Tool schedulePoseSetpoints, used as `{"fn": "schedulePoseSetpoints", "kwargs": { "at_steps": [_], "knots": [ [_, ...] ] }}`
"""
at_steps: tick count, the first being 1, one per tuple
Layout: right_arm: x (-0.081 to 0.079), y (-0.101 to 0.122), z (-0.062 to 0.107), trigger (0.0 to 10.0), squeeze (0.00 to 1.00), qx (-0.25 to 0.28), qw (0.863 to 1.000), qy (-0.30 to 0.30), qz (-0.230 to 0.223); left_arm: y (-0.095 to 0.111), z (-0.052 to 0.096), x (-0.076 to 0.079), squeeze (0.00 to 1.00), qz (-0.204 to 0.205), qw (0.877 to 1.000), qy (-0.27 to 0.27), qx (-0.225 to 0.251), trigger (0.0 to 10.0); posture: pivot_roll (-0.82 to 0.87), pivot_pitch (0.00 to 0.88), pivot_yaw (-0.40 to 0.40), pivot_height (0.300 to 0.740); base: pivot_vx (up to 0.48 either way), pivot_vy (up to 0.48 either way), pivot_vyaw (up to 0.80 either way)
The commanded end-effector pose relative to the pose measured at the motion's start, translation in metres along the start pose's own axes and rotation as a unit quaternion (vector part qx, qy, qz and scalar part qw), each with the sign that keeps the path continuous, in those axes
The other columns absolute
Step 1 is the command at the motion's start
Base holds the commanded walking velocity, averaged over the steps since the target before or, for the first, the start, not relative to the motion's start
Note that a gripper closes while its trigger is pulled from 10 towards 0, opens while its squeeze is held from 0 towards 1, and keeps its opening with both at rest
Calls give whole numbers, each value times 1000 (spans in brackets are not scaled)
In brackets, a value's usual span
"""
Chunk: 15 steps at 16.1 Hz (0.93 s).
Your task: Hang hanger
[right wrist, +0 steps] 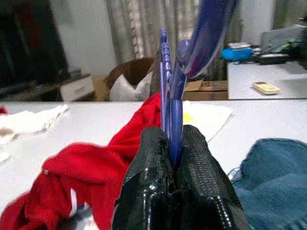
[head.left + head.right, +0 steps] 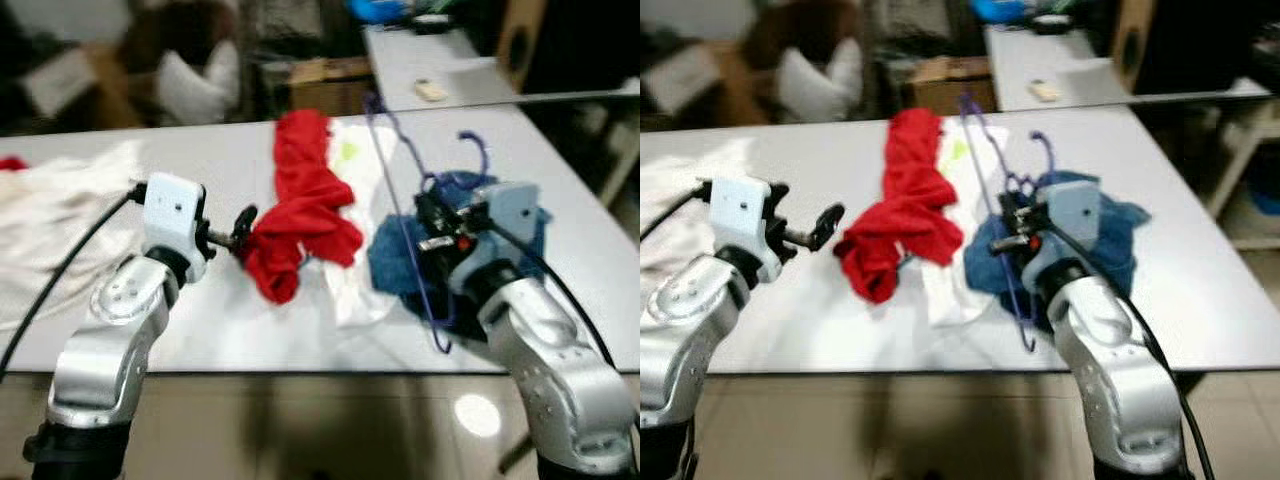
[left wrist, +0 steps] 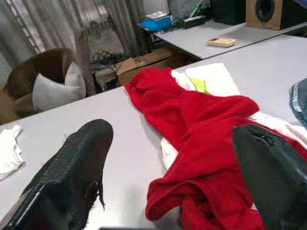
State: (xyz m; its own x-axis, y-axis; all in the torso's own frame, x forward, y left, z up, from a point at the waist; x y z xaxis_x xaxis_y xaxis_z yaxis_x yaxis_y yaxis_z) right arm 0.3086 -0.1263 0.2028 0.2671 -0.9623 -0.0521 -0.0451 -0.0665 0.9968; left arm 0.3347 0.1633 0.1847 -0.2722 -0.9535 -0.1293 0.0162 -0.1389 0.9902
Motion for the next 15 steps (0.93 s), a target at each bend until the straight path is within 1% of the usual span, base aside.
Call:
{"fn": "schedulePoseSetpoints", "kwargs": {
  "at_steps": [1,3,4,5,6,7,8,9,10,11,13,15],
  "knots": [
    [-2,11,1,10000,0,25,1000,-1,-12,2,-2,-2,0,-10,1000,1,1,10000,33,0,116,740,0,349,0],
    [0,14,-1,10000,0,28,1000,-1,-6,2,-5,-2,0,-14,1000,-1,-1,10000,41,0,104,740,0,379,0],
    [-1,9,-3,10000,0,17,1000,-1,8,-4,-4,-4,0,-25,1000,1,-10,10000,31,0,101,740,0,382,0],
    [-1,5,-3,10000,0,9,1000,-3,15,-6,-3,-5,0,-22,1000,4,-12,10000,25,0,103,740,0,382,0],
    [3,2,-2,10000,0,2,1000,-14,8,-7,-5,-5,0,-22,1000,3,-12,10000,19,0,104,740,0,390,0],
    [10,-5,0,10000,0,-11,999,-35,3,-8,-9,-5,0,-19,1000,3,-13,10000,12,0,97,740,0,405,0],
    [16,-7,0,10000,0,-18,999,-48,-1,-6,-11,-4,0,-8,1000,4,-10,10000,20,0,89,740,0,405,0],
    [17,-7,0,10000,0,-16,999,-48,-10,-5,-12,-3,0,1,1000,4,-8,10000,22,0,90,740,0,405,0],
    [19,-9,0,10000,0,-22,999,-48,3,-9,-11,-3,0,-5,1000,6,-13,10000,19,0,91,740,0,405,0],
    [21,-12,0,10000,0,-26,999,-47,9,-13,-8,-2,0,-3,1000,3,-18,10000,9,0,90,740,0,405,-444],
    [25,-17,3,10000,0,-34,998,-54,1,-19,-8,1,0,-2,1000,4,-21,10000,23,0,68,740,0,407,-800],
    [24,-24,1,10000,0,-44,998,-51,-2,-18,-6,-2,0,-1,1000,10,-21,10000,24,0,67,740,0,405,0]
  ]
}}
Point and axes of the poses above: a point about 5 cm out from each wrist's last joint towards the gripper, its own z axis pointing back from the gripper into the wrist, its own y axis along the axis of the wrist's last joint, x = y × z, the point moved 5 cm from there along -z, pointing out of the wrist towards the gripper, and after that the axes turned 2 degrees about z, right-handed, at the moved point
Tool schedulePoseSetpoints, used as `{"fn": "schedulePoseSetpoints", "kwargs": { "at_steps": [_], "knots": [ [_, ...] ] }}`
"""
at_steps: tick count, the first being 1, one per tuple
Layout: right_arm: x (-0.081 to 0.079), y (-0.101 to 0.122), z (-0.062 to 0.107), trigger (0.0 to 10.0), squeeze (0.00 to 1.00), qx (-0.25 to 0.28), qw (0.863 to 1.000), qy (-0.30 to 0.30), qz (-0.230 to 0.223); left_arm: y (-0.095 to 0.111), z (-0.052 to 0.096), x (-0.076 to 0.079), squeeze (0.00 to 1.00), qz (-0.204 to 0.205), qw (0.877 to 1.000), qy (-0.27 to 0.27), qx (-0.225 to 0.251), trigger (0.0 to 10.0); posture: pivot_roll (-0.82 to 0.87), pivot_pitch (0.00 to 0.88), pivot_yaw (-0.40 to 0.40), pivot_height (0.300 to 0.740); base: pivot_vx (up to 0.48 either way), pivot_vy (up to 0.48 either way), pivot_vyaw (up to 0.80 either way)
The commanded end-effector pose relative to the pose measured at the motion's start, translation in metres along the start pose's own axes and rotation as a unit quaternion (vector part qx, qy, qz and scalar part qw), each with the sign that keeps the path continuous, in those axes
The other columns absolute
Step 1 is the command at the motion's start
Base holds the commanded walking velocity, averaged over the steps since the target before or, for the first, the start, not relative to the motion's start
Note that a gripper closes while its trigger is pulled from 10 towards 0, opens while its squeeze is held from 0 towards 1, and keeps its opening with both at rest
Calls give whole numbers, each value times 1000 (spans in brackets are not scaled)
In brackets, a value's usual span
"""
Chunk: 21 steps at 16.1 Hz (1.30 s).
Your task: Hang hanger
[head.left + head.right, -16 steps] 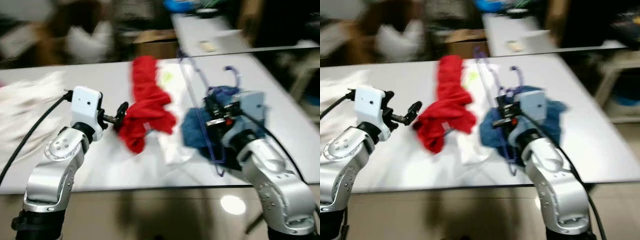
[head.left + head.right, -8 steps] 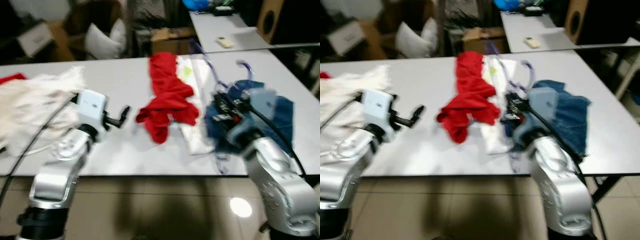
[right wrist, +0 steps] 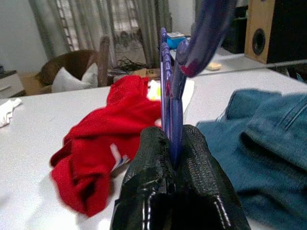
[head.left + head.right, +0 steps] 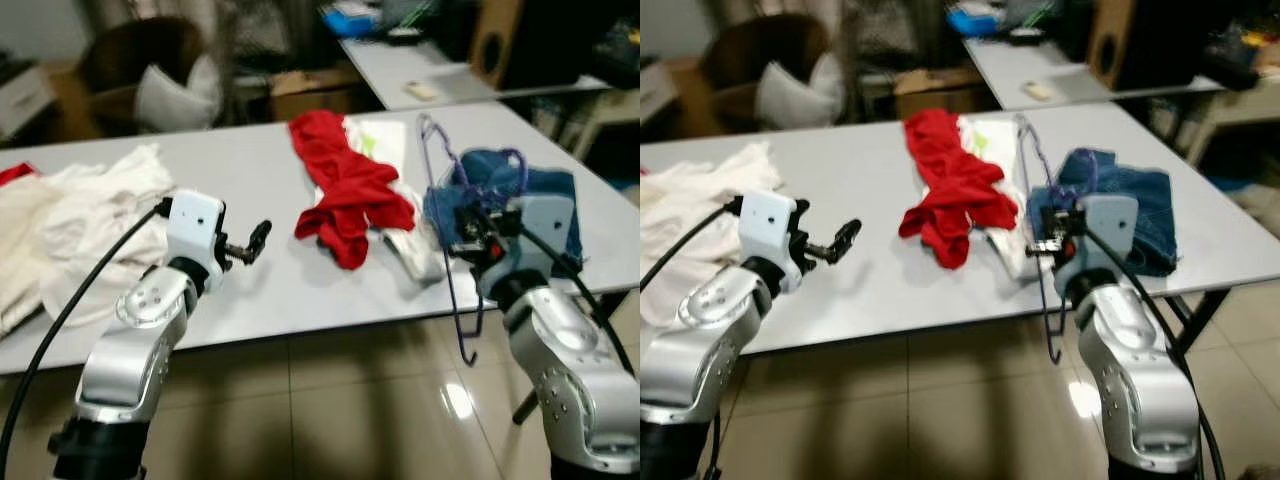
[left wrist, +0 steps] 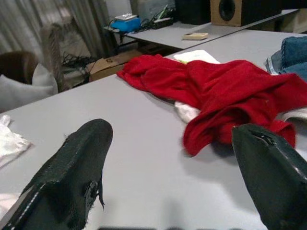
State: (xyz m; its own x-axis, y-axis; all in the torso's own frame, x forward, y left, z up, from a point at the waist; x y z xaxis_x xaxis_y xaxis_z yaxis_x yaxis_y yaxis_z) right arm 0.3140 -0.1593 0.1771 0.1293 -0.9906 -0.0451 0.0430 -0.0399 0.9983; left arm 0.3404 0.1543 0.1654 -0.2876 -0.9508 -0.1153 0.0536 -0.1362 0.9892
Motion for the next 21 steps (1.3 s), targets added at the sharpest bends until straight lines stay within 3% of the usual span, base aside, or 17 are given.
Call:
{"fn": "schedulePoseSetpoints", "kwargs": {
  "at_steps": [1,5,8,12,14,17,21],
  "knots": [
    [-11,-1,-4,10000,0,0,1000,21,-4,-1,3,-13,0,-8,1000,20,-4,10000,26,0,65,740,0,401,0],
    [-14,-6,-5,10000,0,-8,1000,26,2,-5,9,-24,0,-11,999,38,-9,10000,19,0,57,740,0,405,-400],
    [-3,-17,-3,10000,0,-27,1000,2,13,-5,4,-19,0,-12,999,34,-8,10000,26,0,52,740,0,407,0],
    [7,-28,-2,10000,0,-35,999,-14,15,-11,11,-17,0,-10,999,31,-17,10000,42,0,51,740,0,406,0],
    [1,-25,-3,10000,0,-28,1000,-11,2,-16,10,-24,0,4,999,45,-20,10000,28,0,60,740,0,405,-800],
    [4,-24,-2,10000,0,-28,999,-11,25,-16,3,-13,0,4,999,28,-16,10000,23,0,61,740,0,407,-800],
    [8,-20,-1,10000,0,-22,999,-18,31,-15,-1,-11,0,-13,999,33,-9,10000,10,0,54,740,0,-240,-400]
  ]
}}
Point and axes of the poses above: a point about 5 cm out from each wrist's last joint towards the gripper, its own z axis pointing back from the gripper into the wrist, its own y axis along the axis of the wrist's last joint, x = y × z, the point moved 5 cm from there along -z, pointing out of the wrist towards the gripper, and after that the axes turned 2 degrees about z, right-handed, at the moved point
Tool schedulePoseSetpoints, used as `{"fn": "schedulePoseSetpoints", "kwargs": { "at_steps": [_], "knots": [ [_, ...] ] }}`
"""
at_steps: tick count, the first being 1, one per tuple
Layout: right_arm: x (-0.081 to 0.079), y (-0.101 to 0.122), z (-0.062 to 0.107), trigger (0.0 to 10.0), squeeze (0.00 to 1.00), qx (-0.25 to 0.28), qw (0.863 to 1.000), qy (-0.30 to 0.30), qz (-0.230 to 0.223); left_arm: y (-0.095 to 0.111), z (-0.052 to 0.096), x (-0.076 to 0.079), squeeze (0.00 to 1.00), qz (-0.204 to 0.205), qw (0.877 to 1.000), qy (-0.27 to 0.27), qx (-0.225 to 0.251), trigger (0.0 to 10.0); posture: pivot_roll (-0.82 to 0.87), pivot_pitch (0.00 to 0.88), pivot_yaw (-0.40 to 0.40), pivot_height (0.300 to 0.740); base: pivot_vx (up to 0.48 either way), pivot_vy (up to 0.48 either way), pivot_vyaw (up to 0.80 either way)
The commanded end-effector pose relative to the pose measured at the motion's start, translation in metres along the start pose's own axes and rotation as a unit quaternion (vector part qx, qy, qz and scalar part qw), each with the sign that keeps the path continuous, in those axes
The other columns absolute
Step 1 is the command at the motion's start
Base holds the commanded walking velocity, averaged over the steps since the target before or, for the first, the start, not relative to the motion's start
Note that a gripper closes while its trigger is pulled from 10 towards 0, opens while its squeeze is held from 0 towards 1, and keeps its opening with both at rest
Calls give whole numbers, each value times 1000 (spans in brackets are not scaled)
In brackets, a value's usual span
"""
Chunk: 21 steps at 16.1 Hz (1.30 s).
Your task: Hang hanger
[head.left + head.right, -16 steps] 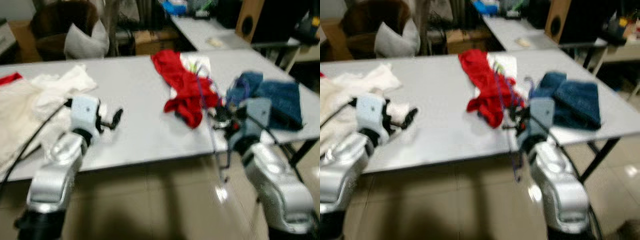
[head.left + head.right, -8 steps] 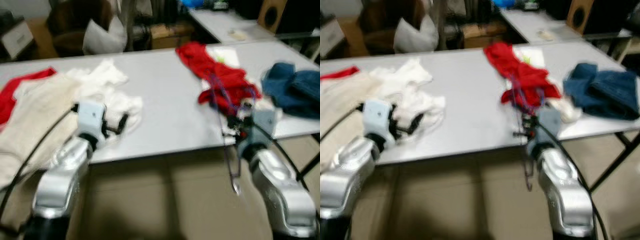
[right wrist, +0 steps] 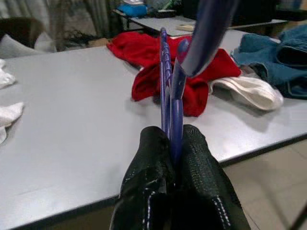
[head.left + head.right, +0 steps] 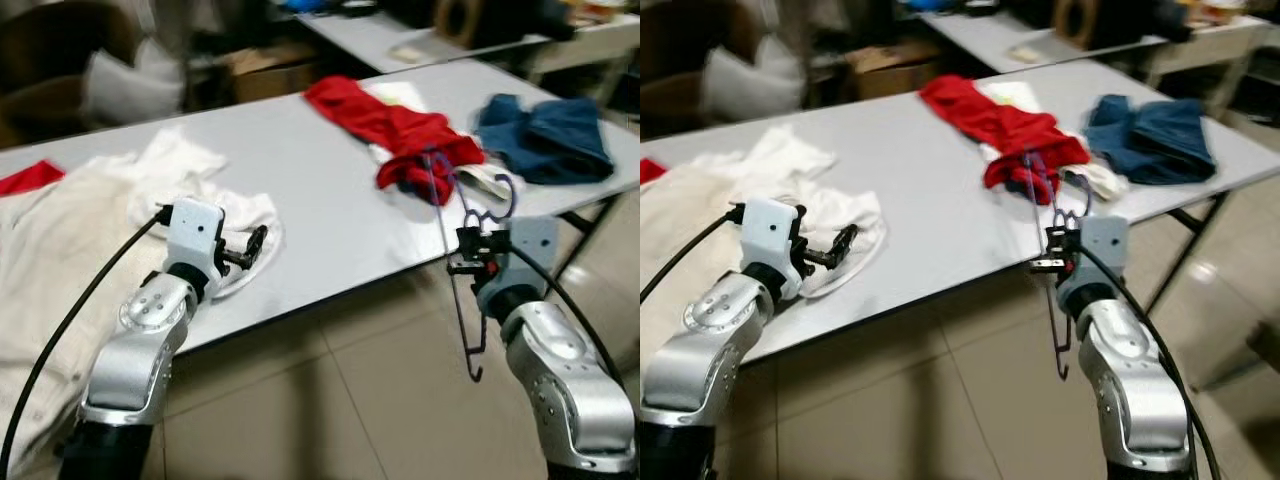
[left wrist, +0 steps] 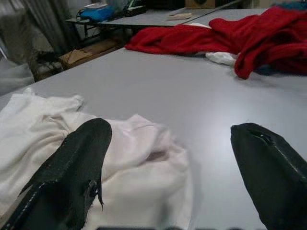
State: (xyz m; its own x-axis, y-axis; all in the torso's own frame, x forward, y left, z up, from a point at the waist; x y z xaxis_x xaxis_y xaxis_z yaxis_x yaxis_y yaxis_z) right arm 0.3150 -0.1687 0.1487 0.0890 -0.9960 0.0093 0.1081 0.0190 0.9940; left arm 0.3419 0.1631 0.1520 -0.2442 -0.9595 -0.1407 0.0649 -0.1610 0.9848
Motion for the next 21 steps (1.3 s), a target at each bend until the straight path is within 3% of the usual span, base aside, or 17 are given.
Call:
{"fn": "schedulePoseSetpoints", "kwargs": {
  "at_steps": [1,4,7,8,10,12,14,15,16,18,20,21],
  "knots": [
    [-3,8,0,10000,0,15,1000,4,6,-1,-1,-4,0,4,1000,10,-1,10000,9,0,53,740,0,-480,0],
    [-7,2,0,10000,0,3,1000,22,19,-9,0,-6,0,-35,999,4,-19,10000,12,0,52,740,0,-160,0],
    [-13,-1,0,10000,0,-4,998,45,32,-21,0,0,0,-103,993,-46,-44,10000,12,0,50,740,0,0,0],
    [-13,-1,0,10000,0,-2,998,47,34,-30,0,1,0,-149,984,-71,-67,10000,10,0,49,740,0,0,0],
    [-12,1,-1,10000,0,3,998,43,37,-55,4,-7,0,-265,947,-132,-128,10000,5,0,54,740,0,0,0],
    [-8,2,-2,10000,0,6,999,36,34,-68,7,-22,0,-295,928,-148,-171,9529,4,0,55,740,0,0,0],
    [-8,2,-3,10000,0,7,999,35,34,-73,2,-32,0,-291,927,-142,-188,3059,5,0,54,740,0,0,0],
    [-8,3,-3,10000,0,8,999,35,32,-73,-4,-36,0,-264,939,-129,-180,0,6,0,51,740,0,0,0],
    [-8,3,-4,10000,0,9,999,35,31,-71,-12,-41,0,-245,949,-111,-166,0,6,0,50,740,0,0,0],
    [-8,3,-5,10000,0,10,999,37,31,-64,-23,-43,0,-239,955,-104,-140,0,6,0,47,740,0,0,0],
    [-8,4,-6,10000,0,11,999,38,32,-67,-26,-48,0,-259,948,-101,-152,0,7,0,48,740,0,0,0],
    [-8,4,-6,10000,0,12,999,38,33,-74,-27,-57,0,-306,931,-102,-171,0,5,0,48,740,0,0,0]
  ]
}}
Point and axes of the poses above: a point about 5 cm out from each wrist's last joint towards the gripper, its own z axis pointing back from the gripper into the wrist, its own y axis along the axis of the wrist's last joint, x = y × z, the point moved 5 cm from there along -z, pointing out of the wrist towards the gripper, and after that the axes turned 2 degrees about z, right-handed, at the moved point
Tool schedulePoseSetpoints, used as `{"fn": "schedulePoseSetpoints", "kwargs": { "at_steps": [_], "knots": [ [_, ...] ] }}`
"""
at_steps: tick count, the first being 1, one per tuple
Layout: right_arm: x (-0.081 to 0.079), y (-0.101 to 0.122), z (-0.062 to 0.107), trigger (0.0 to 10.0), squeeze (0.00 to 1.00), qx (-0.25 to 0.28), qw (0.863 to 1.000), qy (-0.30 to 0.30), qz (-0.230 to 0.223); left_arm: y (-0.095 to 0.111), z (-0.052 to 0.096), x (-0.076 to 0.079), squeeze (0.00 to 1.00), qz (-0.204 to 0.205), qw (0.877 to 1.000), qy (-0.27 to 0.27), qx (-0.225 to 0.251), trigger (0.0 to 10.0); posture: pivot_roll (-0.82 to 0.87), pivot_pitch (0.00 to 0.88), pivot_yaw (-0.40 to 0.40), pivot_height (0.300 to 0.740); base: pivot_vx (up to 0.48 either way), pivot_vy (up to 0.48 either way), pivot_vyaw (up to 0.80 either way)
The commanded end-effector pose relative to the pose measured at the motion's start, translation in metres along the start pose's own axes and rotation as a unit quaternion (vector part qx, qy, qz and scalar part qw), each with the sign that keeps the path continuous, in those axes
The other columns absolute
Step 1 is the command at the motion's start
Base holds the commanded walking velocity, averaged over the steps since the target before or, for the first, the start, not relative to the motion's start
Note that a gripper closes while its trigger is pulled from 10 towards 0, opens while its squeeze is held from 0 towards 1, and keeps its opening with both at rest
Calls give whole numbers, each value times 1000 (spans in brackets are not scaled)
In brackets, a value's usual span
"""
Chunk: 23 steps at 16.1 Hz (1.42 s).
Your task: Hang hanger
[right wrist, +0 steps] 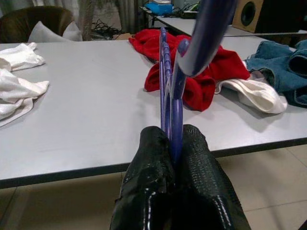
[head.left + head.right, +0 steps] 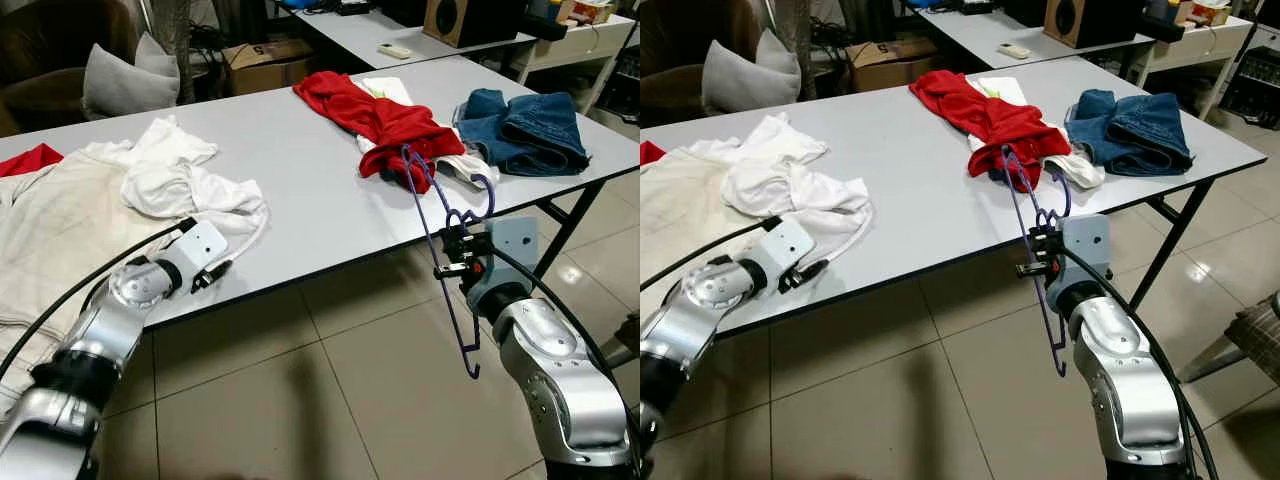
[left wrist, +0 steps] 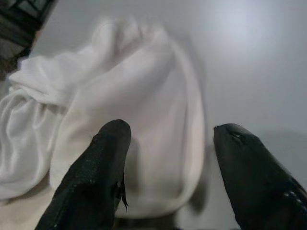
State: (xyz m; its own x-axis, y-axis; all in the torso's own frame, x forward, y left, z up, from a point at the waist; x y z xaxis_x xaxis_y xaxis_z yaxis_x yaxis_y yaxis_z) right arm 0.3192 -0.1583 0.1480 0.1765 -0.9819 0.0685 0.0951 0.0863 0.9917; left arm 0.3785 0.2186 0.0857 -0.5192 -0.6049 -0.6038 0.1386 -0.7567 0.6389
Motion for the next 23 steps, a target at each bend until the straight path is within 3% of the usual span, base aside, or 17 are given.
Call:
{"fn": "schedulePoseSetpoints", "kwargs": {
  "at_steps": [1,2,5,8,14,20,22,23],
  "knots": [
    [2,5,-1,10000,0,11,1000,-3,-2,-14,2,-4,0,-47,998,-1,-29,0,6,0,50,740,0,0,0],
    [2,5,-1,10000,0,11,1000,-4,-1,-21,3,-4,0,-78,996,-9,-44,0,7,0,51,740,0,0,0],
    [2,5,-2,10000,0,12,1000,-5,-3,-29,4,-2,0,-93,993,-26,-60,0,13,0,47,740,0,0,0],
    [1,6,-3,10000,0,14,1000,-2,-3,-31,0,-7,0,-116,991,-2,-65,0,15,0,43,740,0,0,0],
    [2,6,-4,10000,0,14,1000,-3,-1,-17,-10,-8,0,-112,993,13,-40,0,12,0,47,740,0,0,0],
    [3,3,-1,10000,0,12,1000,-9,-1,-26,-11,0,0,-139,988,-13,-58,0,1,0,62,740,0,0,0],
    [4,2,0,10000,0,11,1000,-11,-1,-30,-10,1,0,-137,988,-21,-62,0,0,0,63,740,0,0,0],
    [4,1,0,10000,0,10,1000,-12,-1,-29,-9,2,0,-115,992,-23,-55,0,5,0,56,740,0,0,0]
  ]
}}
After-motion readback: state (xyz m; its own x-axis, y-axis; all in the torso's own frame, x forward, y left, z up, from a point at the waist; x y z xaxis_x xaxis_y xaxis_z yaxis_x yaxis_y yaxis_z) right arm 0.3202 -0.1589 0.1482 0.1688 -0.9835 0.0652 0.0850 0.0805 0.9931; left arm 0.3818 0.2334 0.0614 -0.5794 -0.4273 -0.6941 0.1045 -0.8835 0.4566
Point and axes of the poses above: a point about 5 cm out from each wrist's last joint towards the gripper, its own z axis pointing back from the gripper into the wrist, its own y axis along the axis of the wrist's last joint, x = y × z, the point moved 5 cm from there along -z, pointing out of the wrist towards the gripper, and after that the axes turned 2 degrees about z, right-handed, at the moved point
